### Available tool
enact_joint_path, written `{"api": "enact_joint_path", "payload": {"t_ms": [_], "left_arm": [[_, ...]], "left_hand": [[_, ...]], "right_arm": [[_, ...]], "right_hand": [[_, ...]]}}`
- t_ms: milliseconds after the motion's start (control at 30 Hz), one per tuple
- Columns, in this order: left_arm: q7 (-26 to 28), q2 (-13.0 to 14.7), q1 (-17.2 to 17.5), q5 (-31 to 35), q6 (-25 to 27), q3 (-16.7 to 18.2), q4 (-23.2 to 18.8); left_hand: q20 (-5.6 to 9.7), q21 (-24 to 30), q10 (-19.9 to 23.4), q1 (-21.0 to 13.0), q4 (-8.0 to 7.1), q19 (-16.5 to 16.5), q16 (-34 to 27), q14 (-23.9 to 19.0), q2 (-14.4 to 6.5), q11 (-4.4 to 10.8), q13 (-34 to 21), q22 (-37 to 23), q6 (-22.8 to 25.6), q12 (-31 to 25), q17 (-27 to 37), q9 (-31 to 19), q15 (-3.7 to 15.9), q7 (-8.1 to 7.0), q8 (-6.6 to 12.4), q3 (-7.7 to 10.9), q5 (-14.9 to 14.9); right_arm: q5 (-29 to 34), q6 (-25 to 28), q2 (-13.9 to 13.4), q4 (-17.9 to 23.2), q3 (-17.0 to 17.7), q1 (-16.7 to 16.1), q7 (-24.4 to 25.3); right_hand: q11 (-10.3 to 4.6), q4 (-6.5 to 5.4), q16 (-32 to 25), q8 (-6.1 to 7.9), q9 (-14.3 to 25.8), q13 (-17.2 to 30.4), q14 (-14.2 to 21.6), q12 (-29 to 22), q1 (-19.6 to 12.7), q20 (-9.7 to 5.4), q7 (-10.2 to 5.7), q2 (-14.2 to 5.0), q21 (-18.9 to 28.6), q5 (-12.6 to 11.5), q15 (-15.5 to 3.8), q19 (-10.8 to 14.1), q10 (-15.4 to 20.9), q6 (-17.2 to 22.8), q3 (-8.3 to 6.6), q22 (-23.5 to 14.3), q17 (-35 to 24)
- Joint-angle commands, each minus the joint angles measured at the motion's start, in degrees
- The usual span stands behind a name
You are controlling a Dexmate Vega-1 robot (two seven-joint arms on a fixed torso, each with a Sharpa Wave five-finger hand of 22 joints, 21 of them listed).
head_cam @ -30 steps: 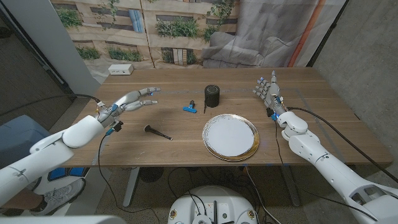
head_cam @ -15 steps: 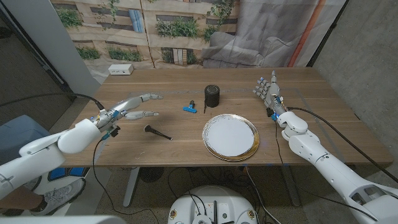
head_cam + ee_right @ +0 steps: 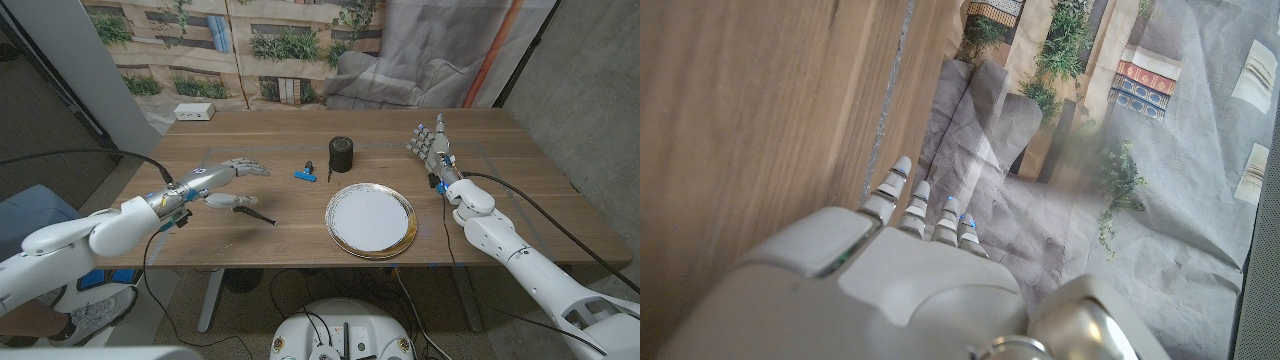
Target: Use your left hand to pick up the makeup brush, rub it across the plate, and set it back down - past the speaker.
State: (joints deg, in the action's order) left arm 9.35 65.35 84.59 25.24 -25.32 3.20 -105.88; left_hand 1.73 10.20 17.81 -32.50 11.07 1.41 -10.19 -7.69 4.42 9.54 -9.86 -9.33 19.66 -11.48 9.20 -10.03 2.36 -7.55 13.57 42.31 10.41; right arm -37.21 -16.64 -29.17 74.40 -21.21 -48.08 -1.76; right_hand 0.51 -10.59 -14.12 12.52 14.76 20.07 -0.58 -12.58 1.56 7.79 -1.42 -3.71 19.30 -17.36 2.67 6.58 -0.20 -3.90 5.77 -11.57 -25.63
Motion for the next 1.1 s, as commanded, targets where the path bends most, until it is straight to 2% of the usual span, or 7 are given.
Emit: {"api": "enact_joint_path", "payload": {"t_ms": [33,167,233,433,567,800,1100], "left_arm": [[-1.85,-0.76,2.42,11.49,5.21,2.22,-4.89],[-3.7,-1.2,2.74,14.9,9.94,1.65,-7.25],[-5.58,-1.37,1.92,16.51,13.08,0.17,-8.45],[-4.73,-0.16,0.35,19.45,14.96,-2.88,-8.64],[-3.56,1.29,-0.12,22.07,16.01,-4.67,-8.97],[-4.91,2.77,-0.75,27.11,22.12,-8.3,-11.6],[-1.48,4.27,-1.13,30.63,26.49,-11.76,-12.42]], "left_hand": [[3.62,0.36,0.9,-1.48,0.06,0.5,-0.14,-0.75,0.34,0.68,-0.17,-0.16,0.92,-0.22,0.2,-0.07,9.07,-0.37,0.35,-0.3,0.58],[3.4,0.41,1.15,-2.25,0.05,0.75,-0.05,-0.8,0.69,1.12,-0.16,-0.16,1.24,-0.11,0.21,-0.06,8.97,-0.97,0.37,-0.4,0.56],[3.38,0.44,1.22,-2.72,0.04,0.92,-0.03,-0.91,0.91,1.3,-0.16,-0.16,1.31,-0.01,0.21,-0.06,8.76,-1.13,0.33,-0.48,0.55],[2.97,0.52,2.18,-4.24,-0.06,1.42,-0.08,-1.47,1.18,1.71,-0.16,-0.17,1.94,-0.04,0.21,-0.07,8.47,-1.35,0.36,-0.64,0.52],[2.95,0.67,2.97,-5.61,-0.11,2.2,-0.12,-2.06,1.28,1.43,-0.15,-0.18,2.71,-0.03,0.21,-0.07,8.29,-1.29,0.45,-0.79,0.5],[2.86,0.65,4.09,-7.18,-0.14,2.8,-0.04,-2.43,1.59,1.68,-0.13,-0.15,3.9,-0.03,0.2,-0.06,8.11,-1.56,0.62,-1.14,0.45],[2.49,0.8,6.46,-9.76,-0.21,4.44,-0.22,-3.91,2.05,2.25,-0.12,-0.15,5.93,-0.18,0.2,-0.06,8.1,-2.45,0.84,-1.87,0.4]], "right_arm": [[-0.02,-0.03,-0.02,0.0,0.0,-0.02,0.01],[-0.01,-0.02,-0.02,0.01,0.0,-0.03,0.02],[-0.02,-0.02,-0.03,0.02,0.0,-0.03,0.02],[-0.01,-0.04,-0.01,-0.02,-0.01,-0.01,0.0],[-0.01,-0.04,-0.01,-0.02,-0.01,-0.01,0.01],[-0.01,-0.04,-0.01,-0.02,-0.01,-0.01,0.01],[-0.03,0.01,-0.04,0.07,0.01,-0.03,0.03]], "right_hand": [[0.06,-0.27,-0.15,0.3,0.09,0.16,0.02,-0.38,-0.31,0.41,0.0,-5.72,0.23,-0.25,0.66,0.17,-0.29,-0.44,0.03,-0.33,-0.29],[0.1,-0.27,-0.15,0.3,0.1,0.16,0.0,-0.36,-0.31,0.38,0.05,-5.72,0.22,-0.25,0.63,0.16,-0.34,-0.45,0.03,-0.33,-0.29],[0.25,-0.27,-0.15,0.29,0.1,0.16,0.0,-0.39,-0.31,0.37,0.06,-5.72,0.23,-0.25,0.65,0.18,-0.26,-0.47,0.03,-0.33,-0.29],[0.17,-0.27,-0.15,0.32,0.1,0.17,0.01,-0.43,-0.31,0.42,-0.02,-5.72,0.22,-0.25,0.56,0.15,-0.18,-0.4,0.03,-0.33,-0.29],[0.14,-0.27,-0.15,0.29,0.1,0.17,0.01,-0.36,-0.31,0.41,-0.08,-5.72,0.21,-0.25,0.64,0.13,-0.35,-0.47,0.03,-0.33,-0.29],[0.25,-0.27,-0.14,0.27,0.1,0.17,-0.02,-0.4,-0.31,0.39,-0.05,-5.72,0.23,-0.24,0.66,0.18,-0.25,-0.51,0.03,-0.33,-0.29],[0.19,-0.27,-0.15,0.26,0.09,0.17,0.0,-0.4,-0.31,0.38,-0.05,-5.72,0.24,-0.25,0.45,0.18,-0.25,-0.52,0.03,-0.33,-0.29]]}}
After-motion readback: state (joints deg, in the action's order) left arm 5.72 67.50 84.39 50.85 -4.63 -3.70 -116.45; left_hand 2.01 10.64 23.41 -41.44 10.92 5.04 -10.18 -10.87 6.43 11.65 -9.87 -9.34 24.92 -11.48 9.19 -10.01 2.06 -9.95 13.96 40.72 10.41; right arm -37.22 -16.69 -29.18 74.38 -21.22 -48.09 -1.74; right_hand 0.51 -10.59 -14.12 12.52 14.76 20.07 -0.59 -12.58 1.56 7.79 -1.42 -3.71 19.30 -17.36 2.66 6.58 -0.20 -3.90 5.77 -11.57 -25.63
